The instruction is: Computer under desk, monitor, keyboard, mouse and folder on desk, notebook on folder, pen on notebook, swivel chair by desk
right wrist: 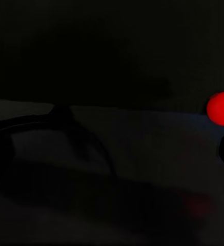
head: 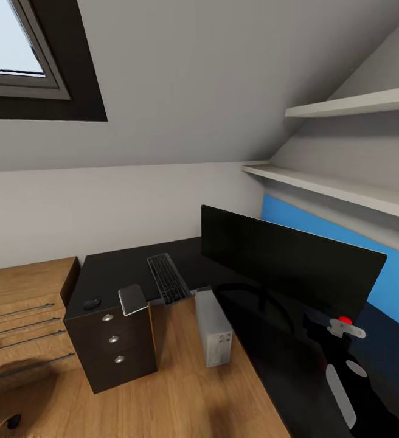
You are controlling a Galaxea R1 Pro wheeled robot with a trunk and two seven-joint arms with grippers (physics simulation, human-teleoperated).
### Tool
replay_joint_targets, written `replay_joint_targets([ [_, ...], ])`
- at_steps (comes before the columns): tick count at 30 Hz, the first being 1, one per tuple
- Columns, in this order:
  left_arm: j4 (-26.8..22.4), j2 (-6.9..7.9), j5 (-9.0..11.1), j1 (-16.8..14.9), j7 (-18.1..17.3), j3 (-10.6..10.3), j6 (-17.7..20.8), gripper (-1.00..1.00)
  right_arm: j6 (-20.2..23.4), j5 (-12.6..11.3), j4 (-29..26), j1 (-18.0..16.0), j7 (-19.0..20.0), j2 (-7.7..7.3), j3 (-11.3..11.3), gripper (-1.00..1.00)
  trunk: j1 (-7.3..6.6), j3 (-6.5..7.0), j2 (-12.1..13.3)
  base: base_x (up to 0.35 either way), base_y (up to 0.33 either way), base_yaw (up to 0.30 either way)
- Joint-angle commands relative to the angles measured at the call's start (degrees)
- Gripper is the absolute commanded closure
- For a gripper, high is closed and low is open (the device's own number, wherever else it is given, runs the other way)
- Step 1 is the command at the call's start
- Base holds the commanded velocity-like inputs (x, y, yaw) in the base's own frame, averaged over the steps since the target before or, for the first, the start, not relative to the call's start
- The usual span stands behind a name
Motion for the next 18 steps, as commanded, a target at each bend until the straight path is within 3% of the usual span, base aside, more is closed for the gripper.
replay_joint_targets([
  [1,0.09,0.0,0.62,-0.05,-0.39,-0.32,-0.12,-1.0,0.22,-0.44,-0.1,0.0,-0.22,0.02,0.07,-1.0,0.03,-0.14,-0.09,0.0,0.0,0.211],
  [18,0.07,0.0,0.62,-0.05,-0.39,-0.3,-0.12,-1.0,0.2,-0.38,-0.12,0.0,-0.22,0.33,0.14,-1.0,0.03,-1.12,-0.09,0.0,0.0,0.218],
])
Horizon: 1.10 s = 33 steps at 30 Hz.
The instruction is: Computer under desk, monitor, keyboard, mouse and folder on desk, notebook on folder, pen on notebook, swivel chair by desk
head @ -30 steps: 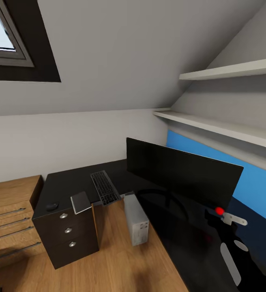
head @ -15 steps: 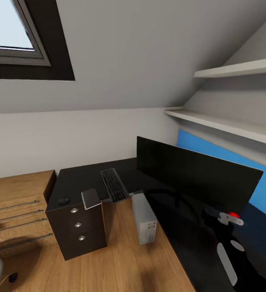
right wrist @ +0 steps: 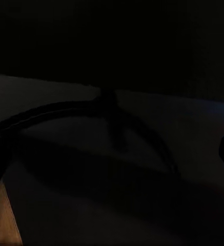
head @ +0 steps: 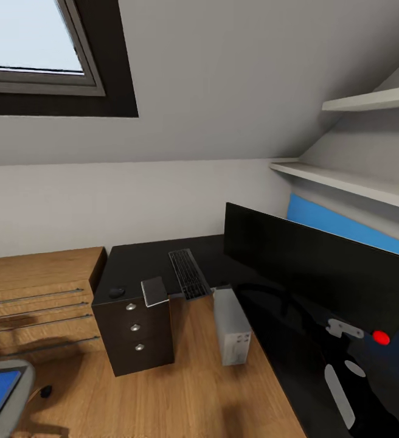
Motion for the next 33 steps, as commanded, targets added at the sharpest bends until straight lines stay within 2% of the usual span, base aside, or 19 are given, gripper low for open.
replay_joint_targets([
  [1,0.09,0.0,0.62,-0.07,-0.39,-0.33,-0.13,-1.0,0.22,-0.46,-0.11,-0.02,-0.23,0.0,0.07,-1.0,0.04,-0.2,-0.14,0.0,0.0,0.22],
  [19,0.09,-0.04,0.62,-0.07,-0.39,-0.42,-0.04,-1.0,0.07,-0.46,-0.11,-0.02,-0.29,0.07,0.09,-1.0,0.04,-1.25,-0.14,0.0,0.0,0.22],
  [26,0.08,-0.08,0.59,-0.07,-0.39,-0.42,-0.04,-1.0,-1.33,-0.46,-0.04,-0.02,-0.25,0.08,0.08,-1.0,0.04,-1.66,-0.14,0.0,0.0,0.219],
  [33,0.09,-0.08,0.59,-0.07,-0.39,-0.42,-0.04,-1.0,-1.75,-0.51,-0.02,-0.02,-0.16,0.08,0.09,-1.0,0.04,-1.84,-0.14,0.0,0.0,0.094],
])
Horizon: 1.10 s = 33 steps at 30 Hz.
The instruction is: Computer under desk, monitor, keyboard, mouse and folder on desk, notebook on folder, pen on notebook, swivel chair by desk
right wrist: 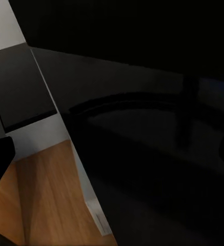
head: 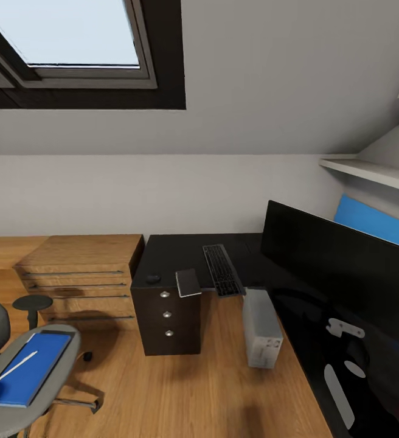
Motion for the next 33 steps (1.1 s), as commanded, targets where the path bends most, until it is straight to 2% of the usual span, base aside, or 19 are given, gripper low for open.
replay_joint_targets([
  [1,0.06,0.01,0.6,-0.06,-0.39,-0.32,-0.12,-1.0,0.02,-0.55,-0.05,-0.04,-0.2,-0.02,0.09,-1.0,0.04,-0.14,-0.13,0.0,0.0,0.027],
  [17,0.07,0.01,0.63,-0.06,-0.39,-0.32,-0.12,-1.0,-0.02,-0.58,-0.05,-0.03,-0.18,-0.02,0.18,-1.0,0.04,-0.16,-0.13,0.0,0.0,0.014],
  [33,0.08,0.01,0.64,-0.06,-0.39,-0.32,-0.12,-1.0,-0.11,-0.51,-0.05,-0.03,-0.26,0.03,0.19,-1.0,0.04,-0.16,-0.13,0.0,0.0,0.232],
])
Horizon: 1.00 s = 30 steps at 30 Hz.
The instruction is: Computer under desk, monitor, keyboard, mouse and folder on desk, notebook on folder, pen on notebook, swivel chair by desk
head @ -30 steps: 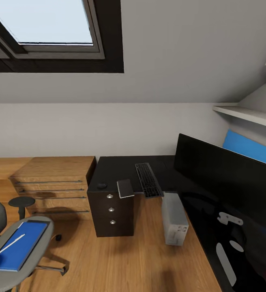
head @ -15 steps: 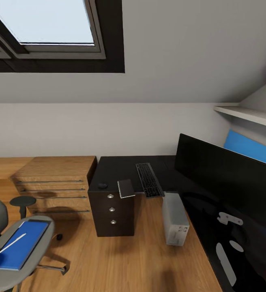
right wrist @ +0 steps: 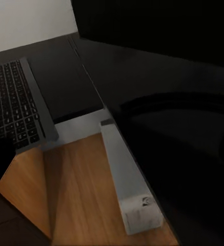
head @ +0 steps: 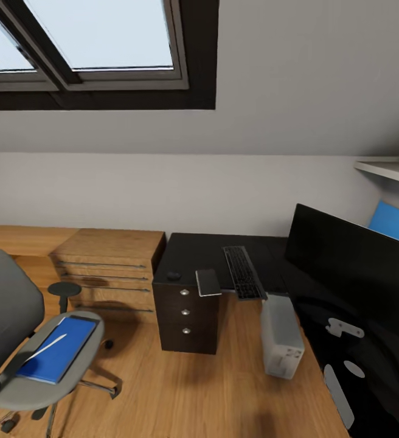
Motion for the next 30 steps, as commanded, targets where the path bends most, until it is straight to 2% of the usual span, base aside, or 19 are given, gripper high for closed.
replay_joint_targets([
  [1,0.08,0.0,0.62,-0.07,-0.4,-0.33,-0.13,-1.0,0.02,-0.55,-0.07,-0.02,-0.22,-0.02,0.08,-1.0,0.04,-0.13,-0.13,0.0,0.0,0.275],
  [12,0.1,0.0,0.62,-0.07,-0.4,-0.33,-0.13,-1.0,-0.07,-0.53,-0.14,-0.02,-0.36,0.01,0.07,-1.0,0.04,0.16,-0.13,0.0,0.0,0.247],
  [24,0.1,-0.07,0.6,-0.07,-0.4,-0.33,-0.13,-1.0,-1.47,-0.53,-0.12,-0.01,-0.45,-0.07,-0.06,-1.0,0.04,1.07,-0.13,0.001,-0.003,0.149],
  [30,0.11,-0.08,0.55,-0.07,-0.4,-0.33,-0.1,-1.0,-2.33,-0.53,-0.08,-0.02,-0.47,-0.08,-0.09,-1.0,0.04,1.56,-0.13,0.098,-0.11,0.135],
])
